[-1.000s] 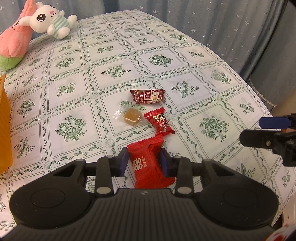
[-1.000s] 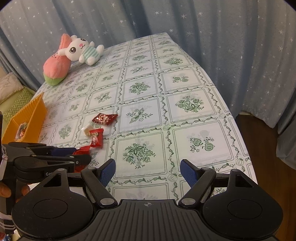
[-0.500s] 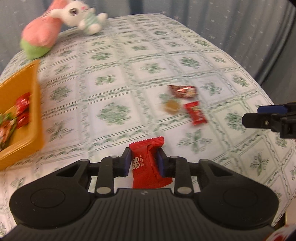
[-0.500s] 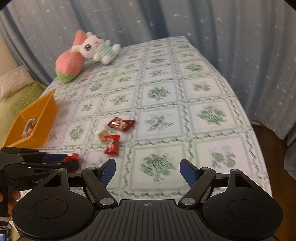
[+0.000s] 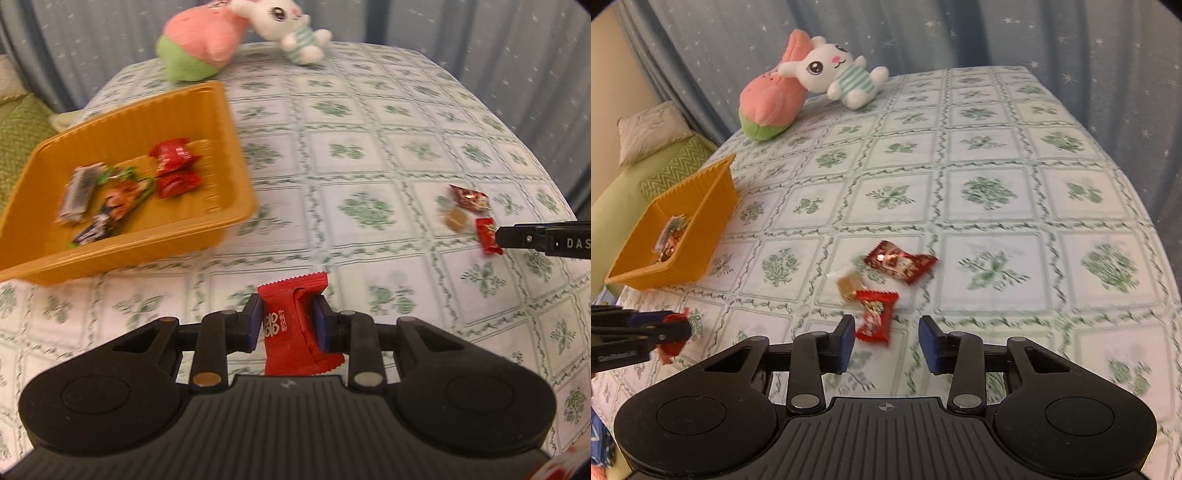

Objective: Organize snacks
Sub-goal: 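Grasp the small red candy with the right tool while the left tool holds the packet, then carry the red packet and small red candy over the orange tray with both tools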

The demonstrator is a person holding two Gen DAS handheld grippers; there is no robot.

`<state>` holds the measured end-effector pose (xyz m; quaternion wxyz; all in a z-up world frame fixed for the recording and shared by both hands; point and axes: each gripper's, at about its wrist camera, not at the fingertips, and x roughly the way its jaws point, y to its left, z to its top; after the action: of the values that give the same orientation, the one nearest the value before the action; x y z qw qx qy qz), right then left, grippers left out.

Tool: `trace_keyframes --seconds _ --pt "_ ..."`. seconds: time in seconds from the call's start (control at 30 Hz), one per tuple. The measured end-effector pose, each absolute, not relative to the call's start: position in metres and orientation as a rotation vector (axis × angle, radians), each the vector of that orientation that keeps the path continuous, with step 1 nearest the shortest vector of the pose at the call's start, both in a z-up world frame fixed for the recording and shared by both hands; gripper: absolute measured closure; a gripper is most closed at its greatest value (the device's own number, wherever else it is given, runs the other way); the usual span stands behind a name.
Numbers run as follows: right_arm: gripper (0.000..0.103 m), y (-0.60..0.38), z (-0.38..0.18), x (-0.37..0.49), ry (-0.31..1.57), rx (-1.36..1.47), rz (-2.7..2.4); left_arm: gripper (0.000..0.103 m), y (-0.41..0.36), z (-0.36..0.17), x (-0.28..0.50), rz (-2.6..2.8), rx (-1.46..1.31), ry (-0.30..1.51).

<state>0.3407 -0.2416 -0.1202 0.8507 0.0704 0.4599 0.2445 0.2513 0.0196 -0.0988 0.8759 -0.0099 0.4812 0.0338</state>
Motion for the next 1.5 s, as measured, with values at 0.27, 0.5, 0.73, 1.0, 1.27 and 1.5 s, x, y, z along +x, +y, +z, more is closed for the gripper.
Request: trace_keyframes --seconds 0.27,0.5,0.73,1.0,1.27,1.5 --pt "0.072 -0.226 -0.128 0.35 0.977 0.118 0.513 0.076 0.038 -0.094 0.24 0.109 -0.039 0.997" --pt "0.084 -0.22 -0.134 0.35 0.991 0.106 0.499 0.076 0.046 -0.091 0.236 0.118 -0.045 0.994" --pt "0.087 -0.218 -0.128 0.345 0.981 0.108 0.495 0.076 0.053 -0.087 0.231 0.124 -0.049 0.989" --pt "0.087 -0.21 -0.11 0.333 0.96 0.13 0.525 0.076 0.062 -0.078 0.221 0.126 -0.06 0.964" --pt "0.087 -0.185 -0.085 0.31 0.942 0.138 0.618 0.076 0.077 -0.064 0.203 0.139 -0.074 0.934" --pt "0.087 -0.145 -0.067 0.289 0.937 0.141 0.73 0.076 0.099 -0.048 0.185 0.157 -0.091 0.902"
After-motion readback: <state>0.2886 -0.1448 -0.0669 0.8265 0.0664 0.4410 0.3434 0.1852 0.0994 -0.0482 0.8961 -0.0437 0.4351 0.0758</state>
